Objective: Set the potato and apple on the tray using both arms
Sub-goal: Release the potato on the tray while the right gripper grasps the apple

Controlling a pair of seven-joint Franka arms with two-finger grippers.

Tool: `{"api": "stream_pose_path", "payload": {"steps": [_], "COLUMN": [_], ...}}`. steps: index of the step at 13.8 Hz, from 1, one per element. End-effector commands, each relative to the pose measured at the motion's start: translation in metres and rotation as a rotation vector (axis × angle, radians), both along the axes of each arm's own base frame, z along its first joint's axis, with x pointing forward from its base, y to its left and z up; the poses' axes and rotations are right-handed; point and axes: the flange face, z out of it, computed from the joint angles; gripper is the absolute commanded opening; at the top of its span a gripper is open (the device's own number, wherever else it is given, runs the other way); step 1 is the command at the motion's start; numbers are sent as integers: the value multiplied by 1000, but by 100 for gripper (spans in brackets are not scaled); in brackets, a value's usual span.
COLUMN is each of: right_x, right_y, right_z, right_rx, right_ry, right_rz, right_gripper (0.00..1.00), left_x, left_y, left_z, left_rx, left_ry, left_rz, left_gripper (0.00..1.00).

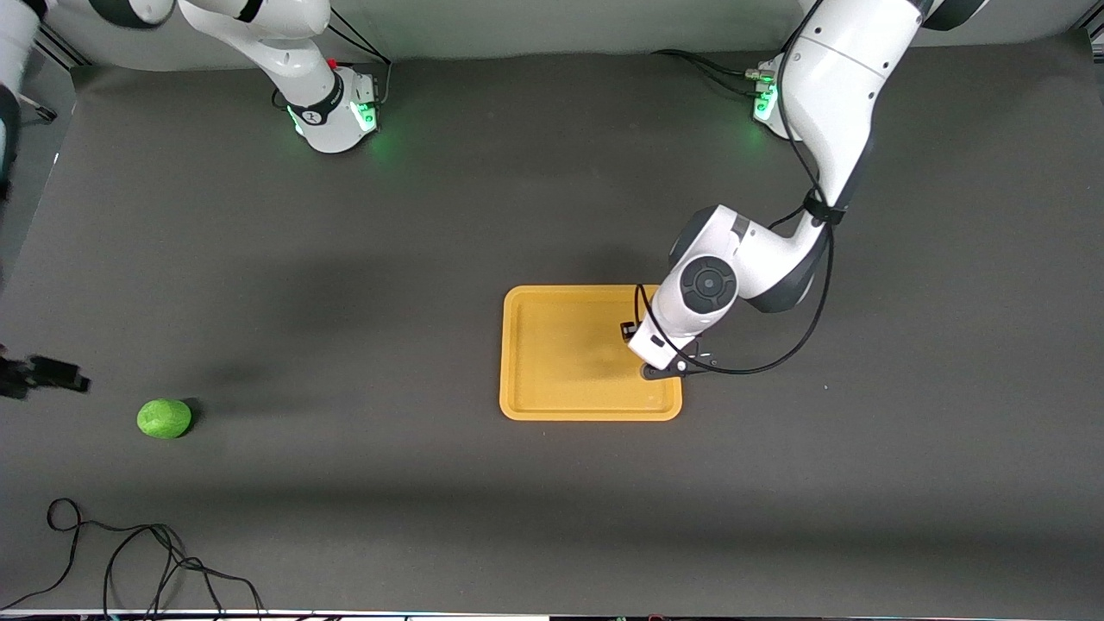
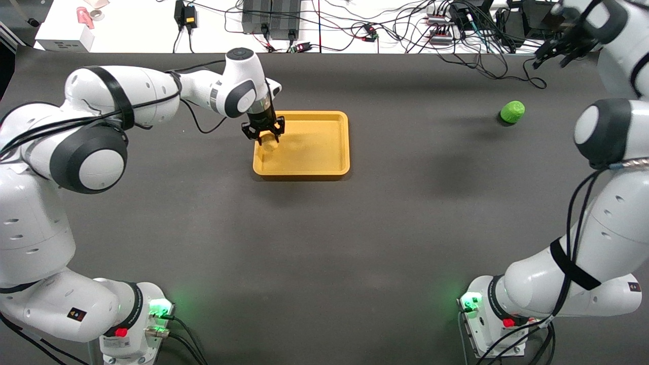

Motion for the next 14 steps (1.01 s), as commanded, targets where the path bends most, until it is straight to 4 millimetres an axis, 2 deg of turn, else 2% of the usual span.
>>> {"api": "stream_pose_path", "payload": {"steps": [1,2,3,4,5,7,9,10,11,13,14], "right_x": [14,13,9,5,0,-9,-9,-9,-9,-11,-11], "right_y": [-3,-5,-7,-4,-4,-9,-10,-11,-13,-13,-14], "right_z": [-56,-77,-97,-120,-133,-161,-176,-185,-191,-200,-202], "right_rx": [19,17,3,-2,2,28,39,26,19,19,22], "right_ry": [-18,-31,-42,-50,-60,-51,-63,-69,-73,-61,-59], "right_rz": [-6,-21,-24,-30,-36,-50,-48,-45,-47,-48,-52], "right_gripper": [100,100,100,100,100,100,100,100,100,100,100], "left_x": [5,6,6,7,7,10,17,23,34,59,69], "left_y": [-3,-2,-1,1,1,3,7,11,26,69,81], "left_z": [-2,-3,-3,-4,-3,4,24,40,70,152,189], "left_rx": [-1,3,2,5,5,8,0,-4,-3,3,-1], "left_ry": [-6,-8,-9,-8,-9,-14,-37,-49,-52,-43,-56], "left_rz": [16,10,6,0,-3,-3,12,24,43,76,75], "left_gripper": [33,51,58,78,96,99,100,100,100,100,100]}}
